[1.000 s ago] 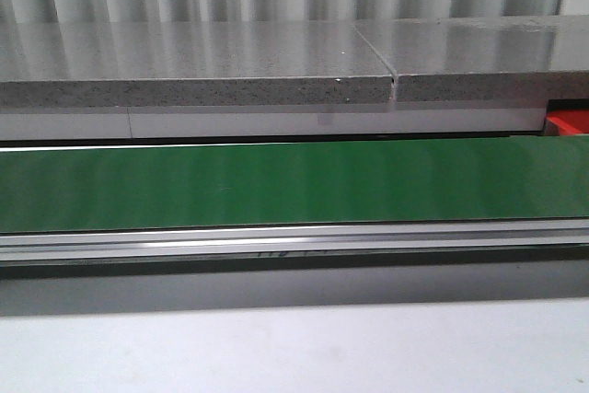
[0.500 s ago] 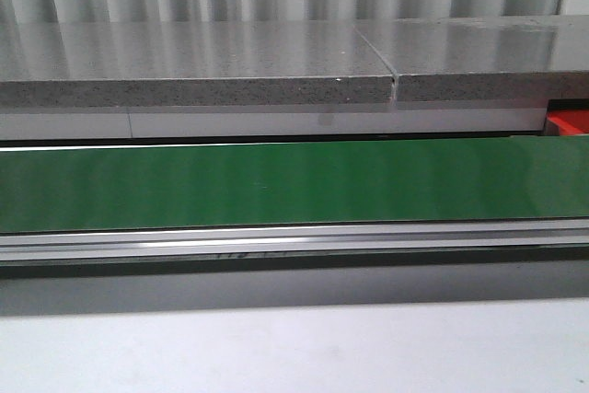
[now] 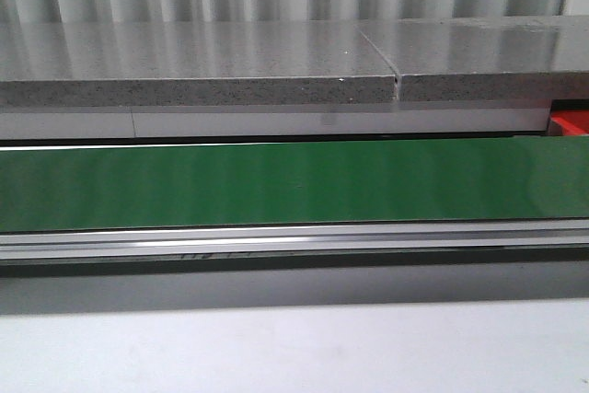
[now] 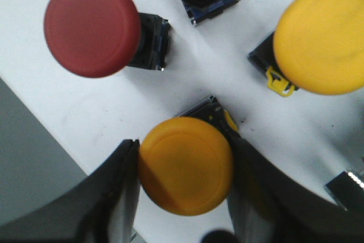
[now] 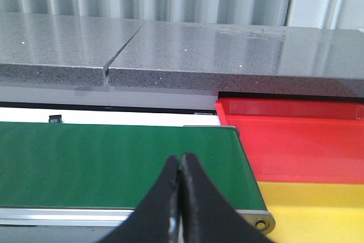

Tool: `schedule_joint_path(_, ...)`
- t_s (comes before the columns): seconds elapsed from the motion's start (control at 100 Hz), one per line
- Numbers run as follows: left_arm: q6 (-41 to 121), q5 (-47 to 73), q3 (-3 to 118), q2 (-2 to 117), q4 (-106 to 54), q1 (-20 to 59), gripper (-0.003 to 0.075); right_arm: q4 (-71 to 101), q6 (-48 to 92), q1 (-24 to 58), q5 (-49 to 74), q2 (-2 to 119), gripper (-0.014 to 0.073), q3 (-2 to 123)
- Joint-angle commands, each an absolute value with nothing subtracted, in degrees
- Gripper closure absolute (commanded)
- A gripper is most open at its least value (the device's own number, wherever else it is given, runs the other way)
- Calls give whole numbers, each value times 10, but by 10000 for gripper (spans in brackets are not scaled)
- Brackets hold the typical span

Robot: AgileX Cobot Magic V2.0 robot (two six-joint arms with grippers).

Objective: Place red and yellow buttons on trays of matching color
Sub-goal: 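Lower the left gripper and close it on the yellow button, then carry the yellow button onto the green belt and open the left gripper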

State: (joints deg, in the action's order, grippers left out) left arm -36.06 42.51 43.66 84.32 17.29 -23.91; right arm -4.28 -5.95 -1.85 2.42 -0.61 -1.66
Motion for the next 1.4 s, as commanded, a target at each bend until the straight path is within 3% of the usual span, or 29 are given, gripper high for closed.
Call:
schedule_joint_path(0.0, -349, 428, 452, 824, 176, -241, 630, -50, -56, -21, -21, -14, 663, -13)
schedule_joint_path(0.2, -340, 434, 452, 757, 167, -219, 693, -50, -56, -21, -21, -14, 663, -13)
schedule_joint_path(0.64, -162, 473, 536, 629, 44, -160, 696, -50, -56, -21, -21, -14, 663, -13)
schedule_joint_path(1.39, -68, 564, 724, 896, 20, -88, 675, -50, -56, -21, -21, -14, 663, -13)
